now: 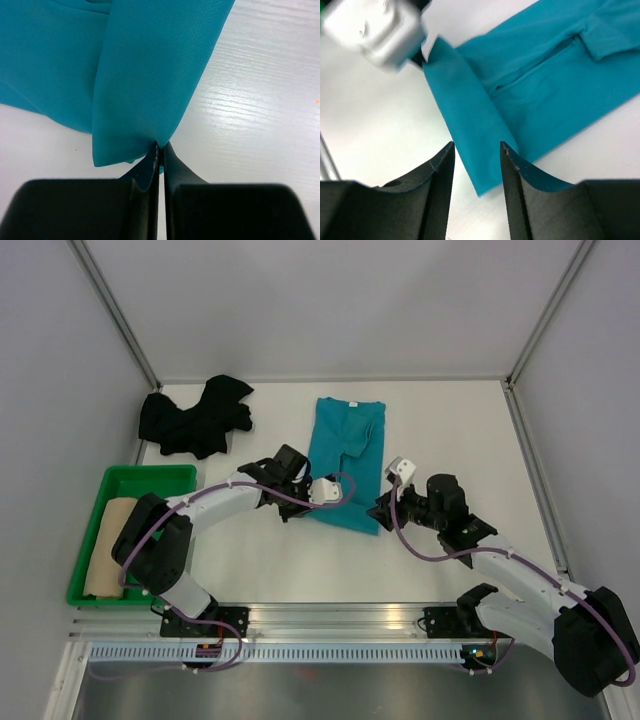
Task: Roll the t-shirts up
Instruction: Roll the tshirt
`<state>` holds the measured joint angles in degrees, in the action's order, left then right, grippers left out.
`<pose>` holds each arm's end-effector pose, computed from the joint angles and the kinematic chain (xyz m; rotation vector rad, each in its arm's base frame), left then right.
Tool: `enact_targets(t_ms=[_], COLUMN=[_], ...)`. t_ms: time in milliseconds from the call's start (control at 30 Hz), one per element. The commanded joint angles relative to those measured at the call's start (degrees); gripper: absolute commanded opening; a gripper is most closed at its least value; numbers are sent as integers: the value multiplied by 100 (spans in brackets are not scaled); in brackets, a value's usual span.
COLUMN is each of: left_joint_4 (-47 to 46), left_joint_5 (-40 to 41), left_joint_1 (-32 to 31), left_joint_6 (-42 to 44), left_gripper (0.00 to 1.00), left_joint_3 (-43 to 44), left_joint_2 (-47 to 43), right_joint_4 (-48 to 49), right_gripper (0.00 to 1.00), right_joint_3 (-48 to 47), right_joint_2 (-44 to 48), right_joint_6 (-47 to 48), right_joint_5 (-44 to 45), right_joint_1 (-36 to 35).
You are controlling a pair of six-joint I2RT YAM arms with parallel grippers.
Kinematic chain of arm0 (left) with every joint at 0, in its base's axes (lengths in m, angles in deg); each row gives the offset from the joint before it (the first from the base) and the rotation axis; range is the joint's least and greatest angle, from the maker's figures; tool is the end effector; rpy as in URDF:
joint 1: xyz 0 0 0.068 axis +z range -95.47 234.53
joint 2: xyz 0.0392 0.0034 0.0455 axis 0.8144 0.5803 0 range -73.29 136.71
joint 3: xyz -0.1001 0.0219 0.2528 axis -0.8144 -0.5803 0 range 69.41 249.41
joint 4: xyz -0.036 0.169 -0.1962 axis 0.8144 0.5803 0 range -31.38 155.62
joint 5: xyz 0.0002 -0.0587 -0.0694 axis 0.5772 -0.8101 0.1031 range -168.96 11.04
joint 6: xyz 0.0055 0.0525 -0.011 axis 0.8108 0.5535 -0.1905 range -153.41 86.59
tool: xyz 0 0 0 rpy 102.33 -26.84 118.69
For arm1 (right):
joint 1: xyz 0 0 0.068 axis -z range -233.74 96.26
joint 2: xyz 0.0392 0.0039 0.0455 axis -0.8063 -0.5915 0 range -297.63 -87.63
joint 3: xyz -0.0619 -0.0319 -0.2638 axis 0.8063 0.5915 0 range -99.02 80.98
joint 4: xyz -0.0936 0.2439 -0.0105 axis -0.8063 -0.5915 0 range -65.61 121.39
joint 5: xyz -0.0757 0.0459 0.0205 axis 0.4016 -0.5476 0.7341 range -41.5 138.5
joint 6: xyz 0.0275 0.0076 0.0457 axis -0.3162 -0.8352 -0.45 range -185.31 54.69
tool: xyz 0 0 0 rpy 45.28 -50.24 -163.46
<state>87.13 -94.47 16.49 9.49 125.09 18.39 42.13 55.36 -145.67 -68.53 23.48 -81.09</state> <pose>0.2365 -0.1972 0.1842 1.7938 1.9760 -0.3374 0.1867 0.1136 0.2177 -0.7018 1.8639 0.7740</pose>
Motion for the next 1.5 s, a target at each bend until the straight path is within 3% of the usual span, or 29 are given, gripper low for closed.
enact_targets(t_ms=[0,100,233,667,733,800,833,933,1067,1200,1267,1400,1467], left_joint_4=[611,726,752,796,840,875,971,1348,2244,2853,2766,2135,1983], left_joint_5=[-760,-831,-883,-945,-972,-1042,-1112,-1252,-1613,-1737,-1701,-1920,-2087], left_joint_1=[165,279,333,350,359,376,385,412,464,473,560,859,939], left_joint_6=[-97,-88,-79,-9,8,52,61,192,807,1230,1221,783,598], left_gripper=[2,2,2,2,2,2,2,2,2,6,14,46,53], left_joint_3=[382,444,426,338,321,312,321,329,268,321,356,356,268], left_joint_2=[-264,-317,-300,-238,-238,-238,-247,-282,-449,-414,-344,-343,-387], right_joint_4=[-894,-1039,-802,-187,-204,-283,-335,-949,-2179,-2507,-2646,-2612,-2577], right_gripper=[49,51,53,56,51,34,16,1,0,0,0,0,0], right_joint_3=[-241,-5,137,49,23,-73,-117,-425,-759,-786,-961,-1224,-1322], right_joint_2=[222,223,-206,-1719,-1868,-2000,-2035,-2018,-1607,-1210,-1314,-1780,-2017], right_joint_6=[2322,3088,3249,3346,3320,3267,3232,3021,2933,3232,3337,3302,3188], right_joint_5=[-113,715,2198,3424,3442,3320,3267,2882,1792,789,150,-749,-908], right_joint_1=[-366,-1549,-2316,-2670,-2670,-2670,-2670,-2679,-2670,-2644,-2434,-1618,-1449])
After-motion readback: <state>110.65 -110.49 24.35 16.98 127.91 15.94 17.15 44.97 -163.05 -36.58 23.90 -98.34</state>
